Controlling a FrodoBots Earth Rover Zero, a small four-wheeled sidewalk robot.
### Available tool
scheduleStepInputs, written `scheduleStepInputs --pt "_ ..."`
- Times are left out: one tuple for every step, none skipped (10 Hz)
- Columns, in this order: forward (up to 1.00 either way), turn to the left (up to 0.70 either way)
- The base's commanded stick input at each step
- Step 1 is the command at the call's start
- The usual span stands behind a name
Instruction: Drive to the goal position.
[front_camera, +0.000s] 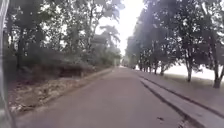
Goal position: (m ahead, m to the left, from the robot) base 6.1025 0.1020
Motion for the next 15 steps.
scheduleStepInputs --pt "0.70 0.00" --pt "0.70 0.00" --pt "0.70 0.00" --pt "0.70 0.00" --pt "0.70 0.00" --pt "0.70 0.00" --pt "0.70 0.00" --pt "0.70 0.00" --pt "0.70 0.00" --pt "0.70 0.00" --pt "0.70 0.00" --pt "0.70 0.00" --pt "0.70 0.00" --pt "0.70 0.00" --pt "0.70 0.00"
